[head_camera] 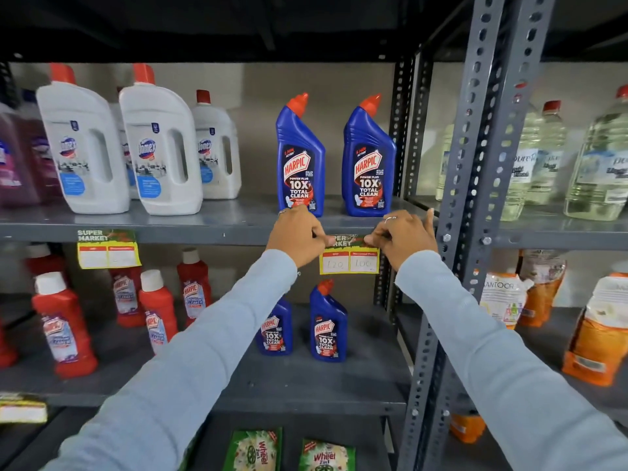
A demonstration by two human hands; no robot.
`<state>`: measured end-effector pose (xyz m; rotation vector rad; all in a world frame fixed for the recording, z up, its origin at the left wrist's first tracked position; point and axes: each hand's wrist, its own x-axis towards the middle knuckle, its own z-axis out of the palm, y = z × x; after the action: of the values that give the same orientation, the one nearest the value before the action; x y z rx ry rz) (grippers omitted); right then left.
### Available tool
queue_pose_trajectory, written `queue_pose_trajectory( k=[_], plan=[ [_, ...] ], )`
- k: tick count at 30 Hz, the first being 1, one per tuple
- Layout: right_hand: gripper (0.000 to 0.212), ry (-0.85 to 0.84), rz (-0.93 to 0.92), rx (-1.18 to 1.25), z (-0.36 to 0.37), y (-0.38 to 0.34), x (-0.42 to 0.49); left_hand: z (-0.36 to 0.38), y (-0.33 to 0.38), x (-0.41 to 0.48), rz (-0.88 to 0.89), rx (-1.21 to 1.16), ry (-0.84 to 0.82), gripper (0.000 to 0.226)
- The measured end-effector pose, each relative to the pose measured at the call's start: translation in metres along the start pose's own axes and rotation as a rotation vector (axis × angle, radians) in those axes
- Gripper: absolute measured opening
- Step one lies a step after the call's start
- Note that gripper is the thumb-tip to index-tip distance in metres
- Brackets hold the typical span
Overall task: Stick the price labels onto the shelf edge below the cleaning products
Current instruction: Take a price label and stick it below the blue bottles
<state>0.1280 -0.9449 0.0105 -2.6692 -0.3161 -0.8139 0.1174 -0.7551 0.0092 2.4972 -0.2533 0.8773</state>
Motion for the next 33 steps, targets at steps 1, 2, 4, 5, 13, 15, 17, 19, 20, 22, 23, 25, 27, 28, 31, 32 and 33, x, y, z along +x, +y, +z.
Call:
queue_pose_trajectory(
  k=[1, 2, 4, 5, 13, 15, 17, 19, 20, 22, 23, 25, 27, 28, 31, 32, 33],
  plan=[
    [0.021, -0.006, 0.011, 0.008, 0.0, 0.0, 0.0, -0.001, 0.0, 0.003, -0.009, -0.007, -0.01, 0.028],
    [0.021, -0.009, 0.021, 0.007, 0.001, 0.001, 0.0, -0.001, 0.001, 0.005, -0.015, -0.015, -0.02, 0.028],
    [0.022, -0.003, 0.036, 0.008, 0.003, 0.001, -0.002, -0.002, 0.001, 0.007, -0.023, -0.02, -0.044, 0.029],
    [0.023, 0.006, 0.042, 0.011, 0.004, 0.001, -0.002, -0.003, 0.001, 0.007, -0.027, -0.022, -0.053, 0.029],
    [0.038, 0.058, 0.058, -0.118, 0.014, -0.003, -0.003, -0.002, -0.002, 0.011, -0.039, -0.055, -0.052, 0.026],
    [0.039, 0.06, 0.069, -0.151, 0.014, -0.004, -0.003, -0.002, -0.003, 0.012, -0.034, -0.038, -0.051, 0.027],
    [0.04, 0.056, 0.079, -0.18, 0.013, -0.005, -0.003, -0.001, -0.003, 0.012, -0.034, -0.022, -0.05, 0.03],
    [0.042, 0.057, 0.087, -0.197, 0.012, -0.006, -0.003, 0.001, -0.002, 0.011, -0.029, 0.017, -0.027, 0.032],
    [0.044, 0.063, 0.092, -0.195, 0.012, -0.006, -0.003, 0.002, -0.001, 0.01, -0.024, 0.036, 0.0, 0.032],
    [0.052, 0.069, 0.104, -0.171, 0.011, -0.006, -0.003, 0.003, -0.001, 0.008, -0.004, 0.028, 0.067, 0.033],
    [0.055, 0.064, 0.102, -0.165, 0.011, -0.007, -0.002, 0.003, -0.001, 0.006, 0.008, 0.008, 0.093, 0.035],
    [0.057, 0.039, 0.088, -0.175, 0.011, -0.007, -0.001, 0.002, -0.001, 0.005, 0.031, -0.023, 0.105, 0.039],
    [0.058, 0.013, 0.093, -0.164, 0.012, -0.008, -0.001, 0.002, -0.002, 0.005, 0.035, -0.031, 0.088, 0.038],
    [0.062, 0.01, 0.105, -0.148, 0.012, -0.01, 0.0, 0.003, -0.002, 0.005, 0.028, -0.029, 0.083, 0.037],
    [0.069, 0.04, 0.123, -0.154, 0.015, -0.015, 0.005, 0.005, -0.003, 0.004, 0.012, -0.02, 0.093, 0.034],
    [0.067, 0.053, 0.118, -0.166, 0.015, -0.017, 0.007, 0.006, -0.003, 0.004, 0.009, -0.024, 0.096, 0.034],
    [0.066, 0.063, 0.113, -0.172, 0.016, -0.018, 0.009, 0.006, -0.004, 0.005, 0.006, -0.026, 0.096, 0.034]
  ],
)
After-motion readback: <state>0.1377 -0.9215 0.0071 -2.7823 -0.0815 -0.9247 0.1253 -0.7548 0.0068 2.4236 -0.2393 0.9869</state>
